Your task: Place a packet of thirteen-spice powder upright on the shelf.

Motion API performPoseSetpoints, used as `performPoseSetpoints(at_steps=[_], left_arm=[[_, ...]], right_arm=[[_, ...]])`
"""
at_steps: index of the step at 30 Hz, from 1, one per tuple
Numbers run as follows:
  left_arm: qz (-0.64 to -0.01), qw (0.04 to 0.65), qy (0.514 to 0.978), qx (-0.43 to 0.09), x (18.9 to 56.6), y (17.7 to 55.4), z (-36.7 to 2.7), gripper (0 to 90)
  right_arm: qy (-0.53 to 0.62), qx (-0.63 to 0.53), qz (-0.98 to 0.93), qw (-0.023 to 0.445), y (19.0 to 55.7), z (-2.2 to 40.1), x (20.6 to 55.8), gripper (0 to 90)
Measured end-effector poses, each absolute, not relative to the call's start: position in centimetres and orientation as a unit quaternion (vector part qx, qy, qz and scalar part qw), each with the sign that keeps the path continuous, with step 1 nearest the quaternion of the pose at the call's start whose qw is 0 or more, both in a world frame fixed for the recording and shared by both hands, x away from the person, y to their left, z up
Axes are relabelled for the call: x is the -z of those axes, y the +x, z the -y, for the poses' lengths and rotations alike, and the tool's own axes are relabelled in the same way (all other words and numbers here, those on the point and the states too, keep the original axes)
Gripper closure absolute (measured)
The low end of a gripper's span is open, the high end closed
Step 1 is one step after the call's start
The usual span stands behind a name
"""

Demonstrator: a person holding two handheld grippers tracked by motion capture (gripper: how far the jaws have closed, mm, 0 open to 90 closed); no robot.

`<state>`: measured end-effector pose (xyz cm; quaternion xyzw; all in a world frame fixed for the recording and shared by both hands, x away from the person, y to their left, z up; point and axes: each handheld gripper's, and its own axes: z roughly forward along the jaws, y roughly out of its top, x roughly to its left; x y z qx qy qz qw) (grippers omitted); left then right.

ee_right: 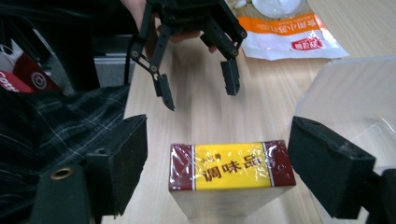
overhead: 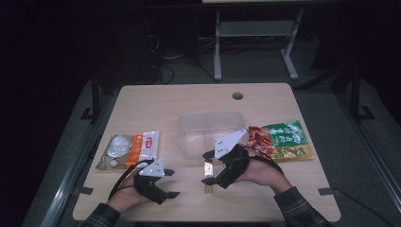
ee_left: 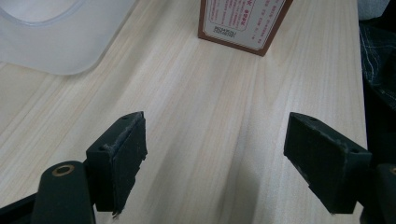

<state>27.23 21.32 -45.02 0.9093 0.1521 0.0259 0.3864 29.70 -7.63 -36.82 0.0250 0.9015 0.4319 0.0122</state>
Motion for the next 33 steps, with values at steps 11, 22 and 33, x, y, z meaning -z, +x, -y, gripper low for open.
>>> performPoseSetpoints(at_steps=[11,22,33], left_arm=[[-0.154,0.389,0.908,-0.023,45.0,27.3,-21.4,20.6],[-0.153,0.393,0.906,-0.022,44.9,27.2,-21.3,20.6],[-0.149,0.393,0.907,-0.024,44.8,27.2,-21.4,20.7]], right_arm=[[0.021,-0.426,-0.905,0.012,30.2,8.0,37.6,30.9],[0.01,-0.421,-0.907,0.012,30.1,7.9,37.0,31.9],[-0.013,-0.41,-0.912,0.017,30.7,7.8,35.2,31.9]])
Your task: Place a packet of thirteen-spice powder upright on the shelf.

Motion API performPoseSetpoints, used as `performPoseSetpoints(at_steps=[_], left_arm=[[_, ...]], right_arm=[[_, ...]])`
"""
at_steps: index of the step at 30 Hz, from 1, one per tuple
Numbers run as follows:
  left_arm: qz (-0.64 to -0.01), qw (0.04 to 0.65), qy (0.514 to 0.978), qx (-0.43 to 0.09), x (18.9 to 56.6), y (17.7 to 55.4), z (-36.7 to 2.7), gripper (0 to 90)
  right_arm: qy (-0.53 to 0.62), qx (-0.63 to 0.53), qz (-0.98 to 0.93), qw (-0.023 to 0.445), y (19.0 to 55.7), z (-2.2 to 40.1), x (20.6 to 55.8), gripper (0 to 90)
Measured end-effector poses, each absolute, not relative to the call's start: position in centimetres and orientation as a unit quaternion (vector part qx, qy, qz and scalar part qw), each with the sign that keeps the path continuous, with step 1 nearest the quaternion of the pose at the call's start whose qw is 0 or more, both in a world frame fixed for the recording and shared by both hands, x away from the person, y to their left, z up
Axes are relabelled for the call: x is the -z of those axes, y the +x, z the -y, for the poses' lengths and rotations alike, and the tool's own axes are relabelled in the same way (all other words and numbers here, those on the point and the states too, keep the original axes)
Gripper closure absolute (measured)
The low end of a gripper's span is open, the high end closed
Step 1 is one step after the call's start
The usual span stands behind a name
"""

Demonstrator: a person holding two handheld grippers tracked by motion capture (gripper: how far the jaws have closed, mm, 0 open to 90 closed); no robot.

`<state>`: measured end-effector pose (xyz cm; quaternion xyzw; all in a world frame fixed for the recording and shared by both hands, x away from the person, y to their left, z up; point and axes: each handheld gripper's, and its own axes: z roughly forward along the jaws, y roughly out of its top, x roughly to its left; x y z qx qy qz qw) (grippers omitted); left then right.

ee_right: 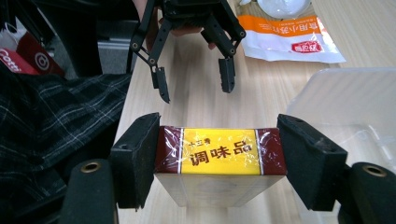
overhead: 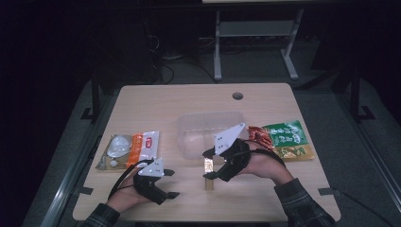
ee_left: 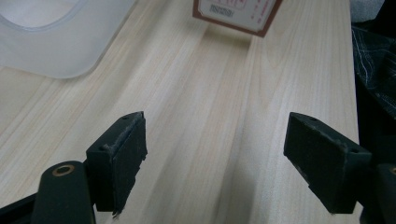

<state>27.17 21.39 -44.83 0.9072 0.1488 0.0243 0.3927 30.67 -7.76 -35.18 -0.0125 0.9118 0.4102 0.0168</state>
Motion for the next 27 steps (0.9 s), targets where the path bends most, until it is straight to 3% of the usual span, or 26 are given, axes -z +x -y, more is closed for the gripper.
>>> performPoseSetpoints(at_steps=[27], left_arm=[[-0.158,0.395,0.905,-0.028,44.9,27.3,-21.6,21.4]], right_arm=[[-0.034,-0.399,-0.915,0.043,36.6,7.5,28.7,32.0]])
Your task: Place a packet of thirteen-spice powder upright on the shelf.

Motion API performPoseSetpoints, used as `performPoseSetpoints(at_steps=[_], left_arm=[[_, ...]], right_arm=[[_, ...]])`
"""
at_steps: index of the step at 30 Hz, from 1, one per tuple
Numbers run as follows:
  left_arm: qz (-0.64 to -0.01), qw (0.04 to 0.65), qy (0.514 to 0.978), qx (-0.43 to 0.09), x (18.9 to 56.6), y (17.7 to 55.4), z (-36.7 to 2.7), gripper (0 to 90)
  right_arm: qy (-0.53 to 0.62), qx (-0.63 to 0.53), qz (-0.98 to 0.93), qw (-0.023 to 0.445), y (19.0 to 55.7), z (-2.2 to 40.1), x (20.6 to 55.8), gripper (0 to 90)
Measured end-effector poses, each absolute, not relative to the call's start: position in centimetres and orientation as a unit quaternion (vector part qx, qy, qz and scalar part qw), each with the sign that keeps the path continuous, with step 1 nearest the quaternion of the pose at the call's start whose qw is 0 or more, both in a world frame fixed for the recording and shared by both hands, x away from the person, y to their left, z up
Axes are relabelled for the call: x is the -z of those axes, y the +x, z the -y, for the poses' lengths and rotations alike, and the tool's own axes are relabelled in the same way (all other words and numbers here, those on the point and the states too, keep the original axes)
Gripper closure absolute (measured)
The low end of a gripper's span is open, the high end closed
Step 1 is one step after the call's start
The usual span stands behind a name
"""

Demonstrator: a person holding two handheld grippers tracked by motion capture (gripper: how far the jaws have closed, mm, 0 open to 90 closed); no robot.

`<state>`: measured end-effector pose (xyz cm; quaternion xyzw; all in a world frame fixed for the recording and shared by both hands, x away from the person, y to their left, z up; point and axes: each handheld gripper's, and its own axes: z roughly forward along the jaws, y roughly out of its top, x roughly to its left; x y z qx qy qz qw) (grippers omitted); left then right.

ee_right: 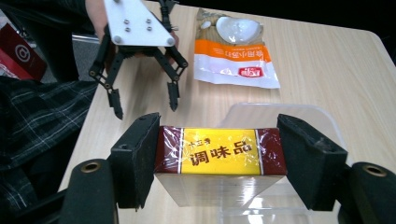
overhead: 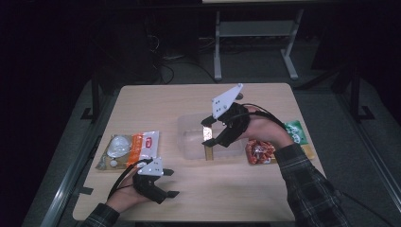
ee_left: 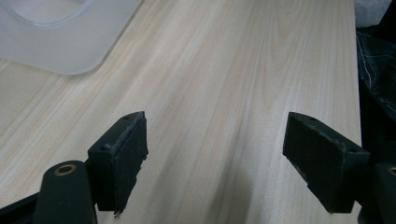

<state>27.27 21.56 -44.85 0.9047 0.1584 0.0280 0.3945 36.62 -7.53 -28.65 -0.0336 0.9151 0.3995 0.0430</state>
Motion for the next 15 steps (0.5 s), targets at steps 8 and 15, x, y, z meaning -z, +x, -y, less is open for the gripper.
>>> performPoseSetpoints(at_steps=[8,15], left_arm=[[-0.161,0.396,0.904,-0.026,44.8,27.2,-21.6,21.4],[-0.164,0.4,0.901,-0.024,44.8,27.1,-21.7,21.4]], right_arm=[[-0.034,-0.401,-0.914,0.042,38.9,7.6,27.9,32.0],[-0.038,-0.399,-0.915,0.043,41.1,7.3,27.7,31.9]])
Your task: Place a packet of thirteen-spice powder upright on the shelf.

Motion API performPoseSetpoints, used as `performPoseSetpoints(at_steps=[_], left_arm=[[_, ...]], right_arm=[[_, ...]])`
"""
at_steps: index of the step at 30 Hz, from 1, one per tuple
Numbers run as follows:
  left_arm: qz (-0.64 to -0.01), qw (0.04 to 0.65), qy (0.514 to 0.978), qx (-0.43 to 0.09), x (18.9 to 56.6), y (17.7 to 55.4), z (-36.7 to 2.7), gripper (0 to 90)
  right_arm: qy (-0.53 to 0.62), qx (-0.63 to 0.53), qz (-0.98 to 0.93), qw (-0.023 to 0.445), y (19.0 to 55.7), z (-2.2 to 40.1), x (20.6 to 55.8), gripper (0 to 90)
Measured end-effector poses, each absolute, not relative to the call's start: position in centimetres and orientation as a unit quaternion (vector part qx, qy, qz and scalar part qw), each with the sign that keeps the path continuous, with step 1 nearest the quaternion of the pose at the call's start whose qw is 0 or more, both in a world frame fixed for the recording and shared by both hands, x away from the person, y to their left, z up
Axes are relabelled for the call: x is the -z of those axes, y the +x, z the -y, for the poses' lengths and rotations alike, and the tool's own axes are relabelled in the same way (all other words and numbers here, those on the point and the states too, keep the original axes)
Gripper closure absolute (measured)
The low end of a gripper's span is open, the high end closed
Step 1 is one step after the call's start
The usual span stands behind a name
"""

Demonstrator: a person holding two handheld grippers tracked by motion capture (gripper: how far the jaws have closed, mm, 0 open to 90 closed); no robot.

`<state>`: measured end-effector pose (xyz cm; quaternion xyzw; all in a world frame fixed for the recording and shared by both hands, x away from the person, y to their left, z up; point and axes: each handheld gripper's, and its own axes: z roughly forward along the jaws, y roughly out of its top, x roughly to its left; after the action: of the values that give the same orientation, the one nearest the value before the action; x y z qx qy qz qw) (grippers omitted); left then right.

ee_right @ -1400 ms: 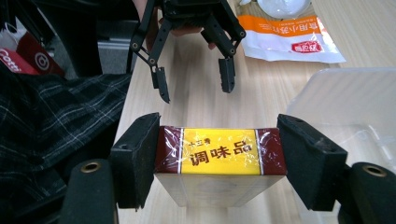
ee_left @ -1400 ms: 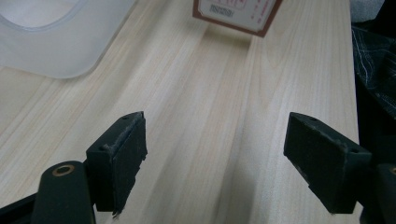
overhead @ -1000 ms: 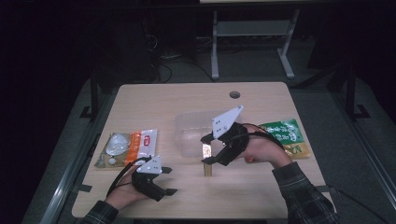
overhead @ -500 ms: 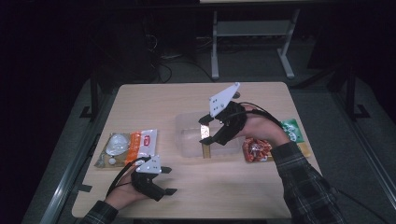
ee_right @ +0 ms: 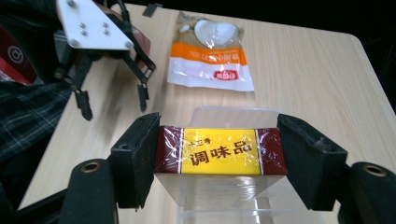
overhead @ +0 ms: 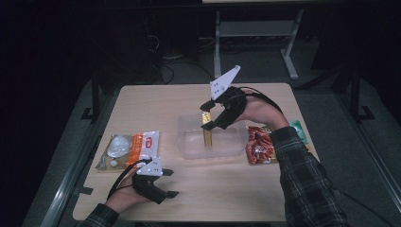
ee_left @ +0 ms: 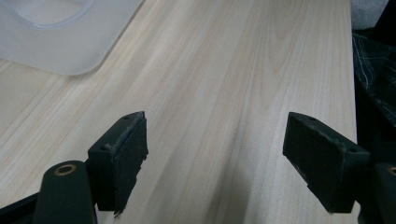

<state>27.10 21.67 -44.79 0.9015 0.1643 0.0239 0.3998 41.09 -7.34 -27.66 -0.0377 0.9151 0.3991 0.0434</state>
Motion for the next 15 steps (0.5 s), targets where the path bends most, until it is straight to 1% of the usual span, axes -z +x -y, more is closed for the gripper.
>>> performPoseSetpoints(at_steps=[6,15], left_arm=[[-0.163,0.396,0.903,-0.023,44.7,27.1,-21.7,21.4],[-0.164,0.399,0.902,-0.023,44.7,27.0,-21.8,21.4]], right_arm=[[-0.036,-0.396,-0.917,0.039,42.6,7.1,28.4,31.9],[-0.033,-0.387,-0.921,0.031,43.7,6.6,29.2,31.9]])
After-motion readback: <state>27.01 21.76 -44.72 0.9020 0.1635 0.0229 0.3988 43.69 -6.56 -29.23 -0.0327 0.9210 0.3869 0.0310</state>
